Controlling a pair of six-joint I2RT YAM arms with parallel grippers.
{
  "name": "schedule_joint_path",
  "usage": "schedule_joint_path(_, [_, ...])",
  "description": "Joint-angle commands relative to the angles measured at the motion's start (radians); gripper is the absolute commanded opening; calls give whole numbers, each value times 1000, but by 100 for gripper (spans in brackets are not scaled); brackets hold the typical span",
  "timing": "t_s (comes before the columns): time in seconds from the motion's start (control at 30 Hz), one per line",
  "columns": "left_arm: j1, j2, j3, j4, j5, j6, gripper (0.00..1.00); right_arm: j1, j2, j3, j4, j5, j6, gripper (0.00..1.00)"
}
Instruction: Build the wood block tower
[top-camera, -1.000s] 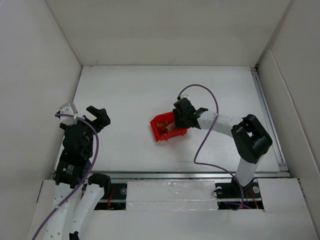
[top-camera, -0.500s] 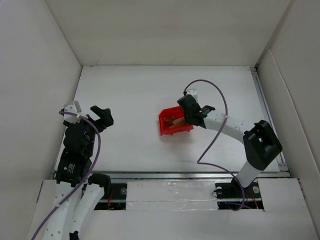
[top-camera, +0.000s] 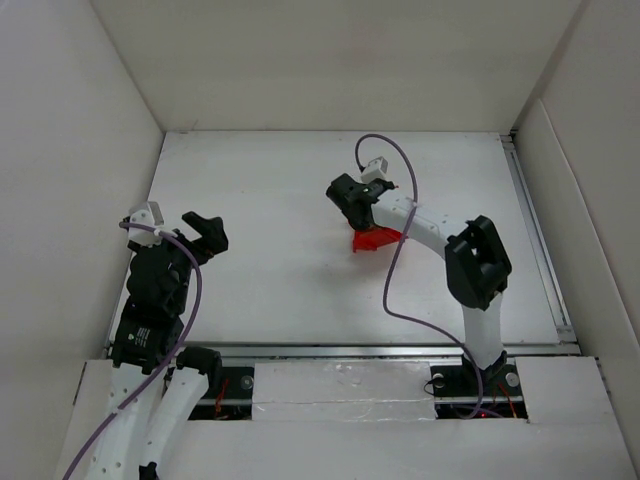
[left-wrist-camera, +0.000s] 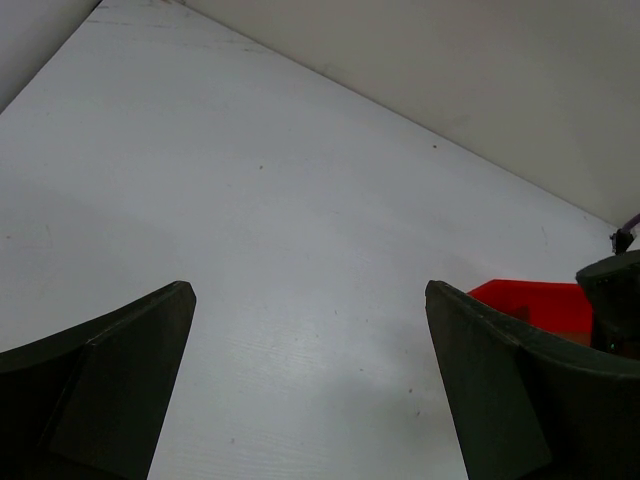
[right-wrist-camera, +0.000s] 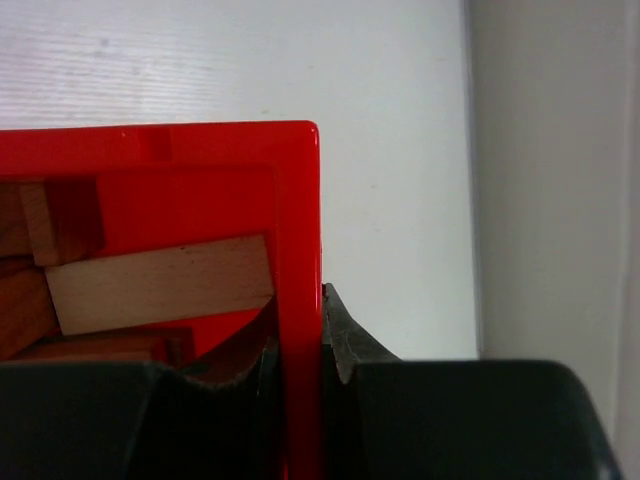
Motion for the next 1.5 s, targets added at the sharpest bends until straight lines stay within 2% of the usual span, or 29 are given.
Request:
schedule_joint_path(0.0, [-5,7,0,45,14,4,99,22,125,129,-382,296,245,9])
schedule_joint_path(0.03, [-5,18,2,41,20,3,99,22,144,149,-427,331,239,6])
schedule_joint_path(0.17, [-5,20,5,41,46,4,99,34,144,148,-424,373,184,0])
schedule_joint_path(0.4, [-16,3,0,50,73,9,99,70,128,172,-421,470,60,0])
schedule_joint_path(0.5, [-16,-3,0,50,80,11,99,98,164,202,-361,459,-78,0])
schedule_joint_path(0.77, [-16,-34,-4,47,83,12,99,202,319,223,-315,473,-178,0])
schedule_joint_path(0.83, [-16,-39,-6,50,86,14,99,212,371,255,-338,444,-175,0])
schedule_joint_path(0.9, [-16,-43,-6,48,86,14,99,236,429,309,-427,431,-72,0])
schedule_joint_path(1.0, [-16,-49,-6,50,85,14,99,262,456,355,-427,379,-61,0])
schedule_joint_path(1.37, [-16,-54,-6,45,73,14,99,319,477,517,-426,249,-41,0])
schedule_joint_path(1.47, [-16,-52,-6,42,65,15,99,315,467,502,-426,279,-46,0])
